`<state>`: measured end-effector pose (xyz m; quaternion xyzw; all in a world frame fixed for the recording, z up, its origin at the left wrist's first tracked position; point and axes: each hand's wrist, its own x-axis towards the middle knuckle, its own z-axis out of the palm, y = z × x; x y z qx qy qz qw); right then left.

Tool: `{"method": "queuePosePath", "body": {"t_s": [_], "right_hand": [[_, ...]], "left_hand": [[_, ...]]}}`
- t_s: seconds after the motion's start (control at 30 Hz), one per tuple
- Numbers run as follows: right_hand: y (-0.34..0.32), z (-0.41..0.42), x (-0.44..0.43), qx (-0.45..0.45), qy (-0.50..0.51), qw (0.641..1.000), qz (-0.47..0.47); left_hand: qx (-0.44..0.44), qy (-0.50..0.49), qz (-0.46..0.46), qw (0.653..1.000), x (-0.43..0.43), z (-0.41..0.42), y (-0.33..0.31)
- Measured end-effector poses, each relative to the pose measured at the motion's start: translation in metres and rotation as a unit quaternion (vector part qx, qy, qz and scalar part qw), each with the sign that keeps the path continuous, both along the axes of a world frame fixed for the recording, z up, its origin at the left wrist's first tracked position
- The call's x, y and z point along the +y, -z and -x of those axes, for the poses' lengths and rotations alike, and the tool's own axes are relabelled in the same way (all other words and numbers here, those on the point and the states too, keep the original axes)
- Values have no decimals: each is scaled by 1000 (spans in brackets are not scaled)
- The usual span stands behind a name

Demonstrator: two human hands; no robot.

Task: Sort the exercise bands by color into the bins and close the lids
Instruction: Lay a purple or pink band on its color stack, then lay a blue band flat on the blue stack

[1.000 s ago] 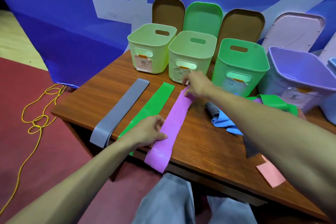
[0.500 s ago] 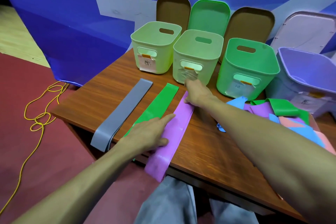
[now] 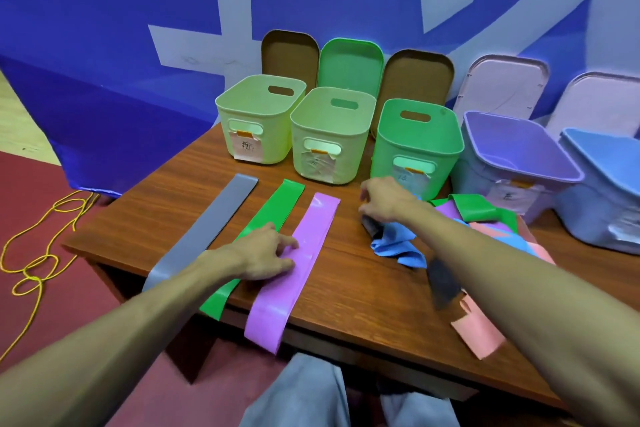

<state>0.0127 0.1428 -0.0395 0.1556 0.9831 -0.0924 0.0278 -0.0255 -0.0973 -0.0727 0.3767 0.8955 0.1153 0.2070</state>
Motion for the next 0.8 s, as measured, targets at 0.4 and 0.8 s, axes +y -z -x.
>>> {"method": "queuePosePath", "body": {"t_s": [0.4, 0.8], "right_hand": [[18, -76, 31, -34, 16, 999, 20], [8, -111, 47, 178, 120, 969, 126]], "left_hand": [[10, 16, -209, 978, 67, -47, 10], [190, 66, -52, 978, 99, -70, 30]]}}
